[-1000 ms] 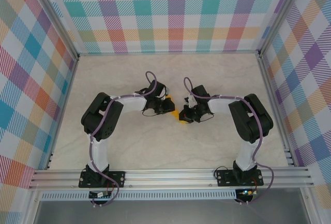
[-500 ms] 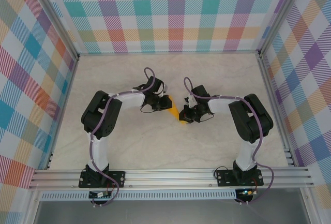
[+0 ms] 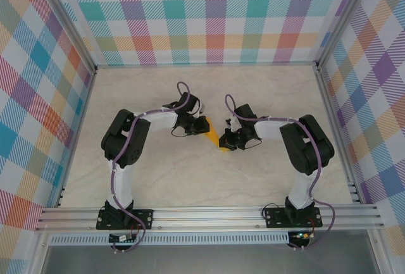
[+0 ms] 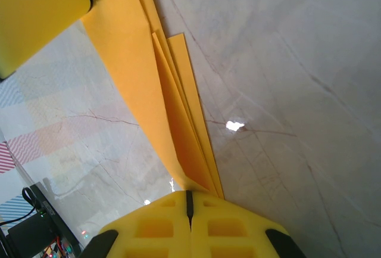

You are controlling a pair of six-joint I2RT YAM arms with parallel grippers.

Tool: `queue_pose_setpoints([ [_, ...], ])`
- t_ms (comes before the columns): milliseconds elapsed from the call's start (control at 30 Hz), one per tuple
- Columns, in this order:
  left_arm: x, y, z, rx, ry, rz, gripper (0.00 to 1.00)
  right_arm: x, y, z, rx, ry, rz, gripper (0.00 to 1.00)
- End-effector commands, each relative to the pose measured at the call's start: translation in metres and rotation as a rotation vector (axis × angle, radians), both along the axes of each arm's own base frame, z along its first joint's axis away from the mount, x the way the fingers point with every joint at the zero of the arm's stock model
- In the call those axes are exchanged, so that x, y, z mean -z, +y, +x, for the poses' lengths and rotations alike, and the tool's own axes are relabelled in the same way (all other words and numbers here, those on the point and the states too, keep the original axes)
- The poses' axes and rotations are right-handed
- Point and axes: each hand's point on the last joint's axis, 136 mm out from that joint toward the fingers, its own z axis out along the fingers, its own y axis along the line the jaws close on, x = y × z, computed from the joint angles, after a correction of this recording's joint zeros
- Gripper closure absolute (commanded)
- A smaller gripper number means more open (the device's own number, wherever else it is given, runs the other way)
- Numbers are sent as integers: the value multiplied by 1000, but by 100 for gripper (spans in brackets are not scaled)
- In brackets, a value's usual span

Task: Fold a paper plane with a square sheet of paper (pick it up from the middle)
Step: Fold the wing for the fifth time at the center of the table.

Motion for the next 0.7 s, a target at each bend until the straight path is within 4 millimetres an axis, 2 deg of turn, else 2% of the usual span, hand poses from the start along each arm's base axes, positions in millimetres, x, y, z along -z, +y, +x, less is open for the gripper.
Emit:
queue_pose_setpoints([
  [0,-9,18,18,-29,-40,38,85,52,-41,-40,11,154,-224,98],
  [167,-14,28,29,-58,-69,56,85,53,-41,-40,13,156,-225,98],
  [667,8,44,42,-92,-51,99,85,56,-43,-42,11,167,-233,98],
])
